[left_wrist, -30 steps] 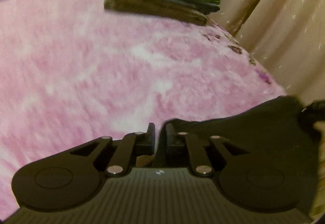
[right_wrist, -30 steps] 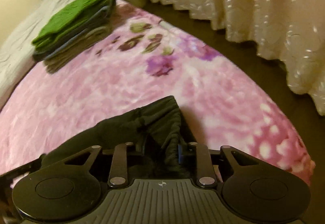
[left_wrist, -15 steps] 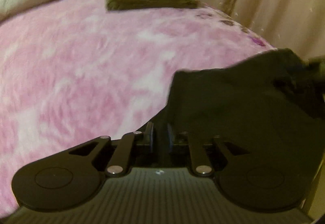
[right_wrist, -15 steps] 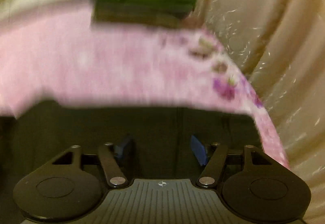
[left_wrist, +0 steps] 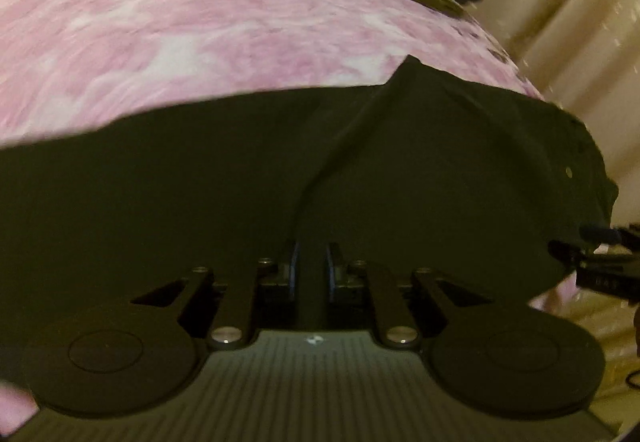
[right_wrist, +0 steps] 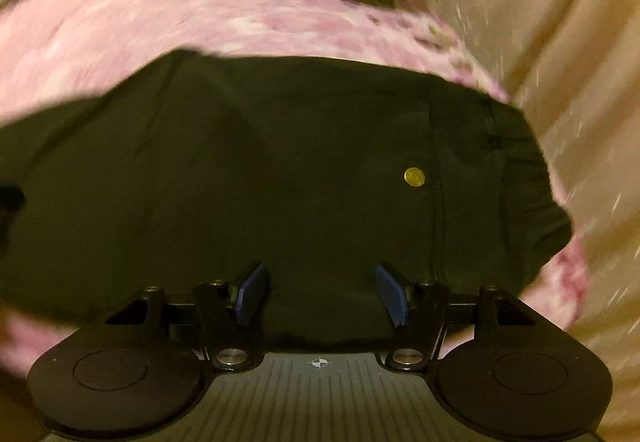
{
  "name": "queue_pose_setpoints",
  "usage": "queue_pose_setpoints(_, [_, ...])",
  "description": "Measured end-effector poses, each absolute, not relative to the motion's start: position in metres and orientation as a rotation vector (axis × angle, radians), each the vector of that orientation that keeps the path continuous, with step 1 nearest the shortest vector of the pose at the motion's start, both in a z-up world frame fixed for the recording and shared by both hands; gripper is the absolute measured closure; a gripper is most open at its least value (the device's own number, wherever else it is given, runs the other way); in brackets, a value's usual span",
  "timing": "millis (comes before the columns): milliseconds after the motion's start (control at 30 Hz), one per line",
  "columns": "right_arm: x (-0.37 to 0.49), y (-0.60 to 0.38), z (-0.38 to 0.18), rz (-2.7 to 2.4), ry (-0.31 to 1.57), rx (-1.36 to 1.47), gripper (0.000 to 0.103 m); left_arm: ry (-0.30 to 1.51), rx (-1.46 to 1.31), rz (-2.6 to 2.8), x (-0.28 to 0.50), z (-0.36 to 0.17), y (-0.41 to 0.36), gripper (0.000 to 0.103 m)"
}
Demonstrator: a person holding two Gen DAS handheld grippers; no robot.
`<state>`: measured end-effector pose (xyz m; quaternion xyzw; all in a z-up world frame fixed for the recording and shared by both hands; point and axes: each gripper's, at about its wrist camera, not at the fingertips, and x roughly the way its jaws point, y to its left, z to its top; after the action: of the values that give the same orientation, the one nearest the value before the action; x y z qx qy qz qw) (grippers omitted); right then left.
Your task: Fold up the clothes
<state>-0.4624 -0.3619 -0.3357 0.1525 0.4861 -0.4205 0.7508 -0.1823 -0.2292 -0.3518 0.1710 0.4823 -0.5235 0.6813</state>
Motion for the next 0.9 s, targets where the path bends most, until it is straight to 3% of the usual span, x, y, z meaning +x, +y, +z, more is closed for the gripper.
queue_pose_setpoints(233, [-0.489,-0.36,-0.281,-0.872,1.098,0.48,0.039,1.128,0.44,-0.979,-0.216,-0.29,-0.21,0.091])
queue_pose_setpoints(300, [-0.499,-0.36,-0.257,-0.852,1.077,0.537,0.02,1.1,0.447,-0.95,-0.231,-0.256,-0.208,0.079])
queue_pose_setpoints(333, [-0.503,-0.358,-0.244,-0.842,1.066,0.542,0.017,1.086,0.45,-0.935,-0.239,-0.24,-0.207,0.077])
queue_pose_setpoints(467, [-0.521,-0.35,-0.195,-0.801,1.022,0.559,0.017,1.029,0.462,-0.895,-0.273,-0.184,-0.197,0.062])
queue_pose_setpoints(633, [-0.538,-0.333,-0.15,-0.762,1.01,0.521,0.016,0.986,0.47,-0.862,-0.315,-0.13,-0.184,0.055])
queue_pose_setpoints(900, [-0.562,-0.305,-0.113,-0.709,1.017,0.499,0.016,0.953,0.479,-0.804,-0.349,-0.096,-0.156,0.048])
